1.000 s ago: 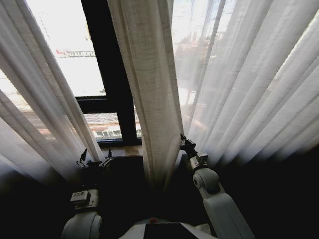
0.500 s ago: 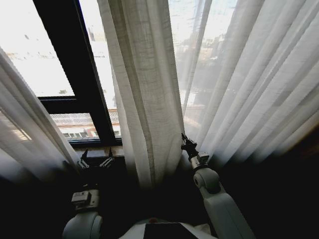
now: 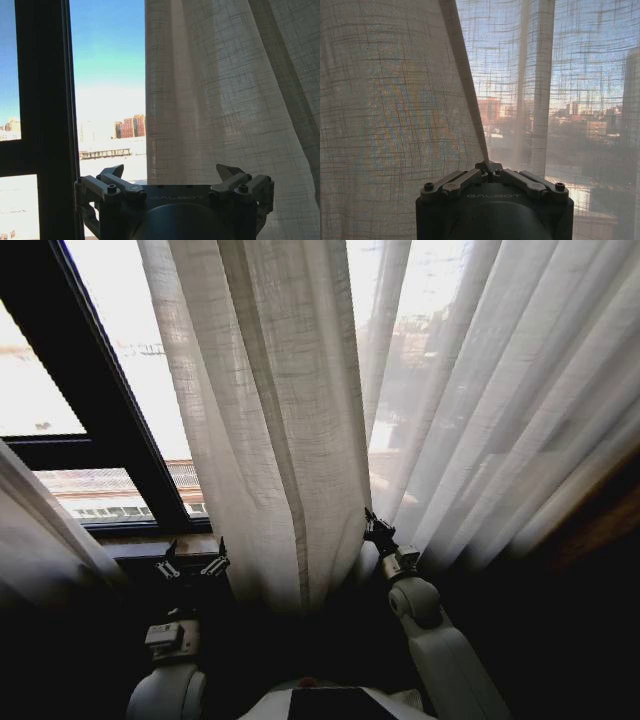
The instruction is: Open the curtains by pulling them apart, changing their state from closed to fully open.
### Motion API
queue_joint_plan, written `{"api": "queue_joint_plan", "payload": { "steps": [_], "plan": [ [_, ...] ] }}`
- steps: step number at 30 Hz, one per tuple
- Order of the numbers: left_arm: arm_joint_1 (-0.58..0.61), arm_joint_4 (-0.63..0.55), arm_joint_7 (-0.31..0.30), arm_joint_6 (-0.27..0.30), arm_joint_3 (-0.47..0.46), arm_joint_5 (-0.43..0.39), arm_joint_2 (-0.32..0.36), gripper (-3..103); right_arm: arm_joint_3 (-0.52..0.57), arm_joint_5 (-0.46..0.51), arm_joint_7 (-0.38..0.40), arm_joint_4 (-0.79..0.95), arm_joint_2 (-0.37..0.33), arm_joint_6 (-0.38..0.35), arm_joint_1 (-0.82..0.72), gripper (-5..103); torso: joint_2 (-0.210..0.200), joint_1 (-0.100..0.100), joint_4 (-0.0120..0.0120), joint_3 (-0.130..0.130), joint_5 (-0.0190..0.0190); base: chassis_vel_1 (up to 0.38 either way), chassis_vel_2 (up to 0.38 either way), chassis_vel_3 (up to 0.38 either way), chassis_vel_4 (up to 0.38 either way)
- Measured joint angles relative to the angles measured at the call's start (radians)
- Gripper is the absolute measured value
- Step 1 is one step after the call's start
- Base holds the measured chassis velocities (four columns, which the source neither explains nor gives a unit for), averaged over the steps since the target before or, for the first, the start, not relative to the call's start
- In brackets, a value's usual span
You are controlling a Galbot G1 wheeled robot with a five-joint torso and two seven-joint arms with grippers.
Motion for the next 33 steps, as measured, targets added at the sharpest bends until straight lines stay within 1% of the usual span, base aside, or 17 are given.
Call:
{"api": "queue_joint_plan", "payload": {
  "steps": [8, 12, 17, 20, 31, 33],
  "plan": [
    [-0.001, 0.001, 0.000, -0.001, 0.000, 0.000, 0.000, 100, 0.007, -0.001, 0.000, 0.000, 0.000, 0.001, -0.006, 0, 0.000, 0.000, -0.0001, 0.000, -0.0004, -0.354, -0.361, 0.360, 0.353],
    [-0.005, 0.000, 0.000, -0.001, 0.001, 0.000, 0.000, 100, 0.008, -0.001, 0.000, 0.002, 0.000, 0.002, -0.006, 0, 0.000, 0.000, 0.0000, 0.000, 0.0004, -0.337, -0.354, 0.349, 0.345],
    [-0.005, 0.000, -0.001, -0.001, 0.001, 0.000, -0.001, 100, 0.010, 0.000, 0.000, 0.004, -0.001, 0.002, -0.007, 0, 0.000, 0.000, 0.0000, 0.000, -0.0005, -0.372, -0.337, 0.394, 0.360],
    [0.001, -0.001, -0.001, -0.002, 0.003, 0.000, -0.001, 100, 0.013, -0.001, 0.000, 0.004, -0.001, 0.006, -0.013, 0, 0.000, 0.000, 0.0000, 0.000, 0.0001, -0.343, -0.343, 0.319, 0.347],
    [0.006, -0.007, -0.001, -0.005, 0.005, 0.003, -0.002, 100, 0.021, -0.001, 0.000, 0.009, -0.003, 0.011, -0.019, 0, 0.000, 0.000, -0.0002, 0.000, 0.0003, -0.348, -0.360, 0.342, 0.365],
    [0.010, -0.007, -0.002, -0.011, 0.007, 0.005, -0.003, 100, 0.021, -0.001, 0.000, 0.011, -0.004, 0.017, -0.022, 0, 0.000, 0.000, 0.0001, 0.000, -0.0005, -0.337, -0.394, 0.349, 0.389]
  ]
}}
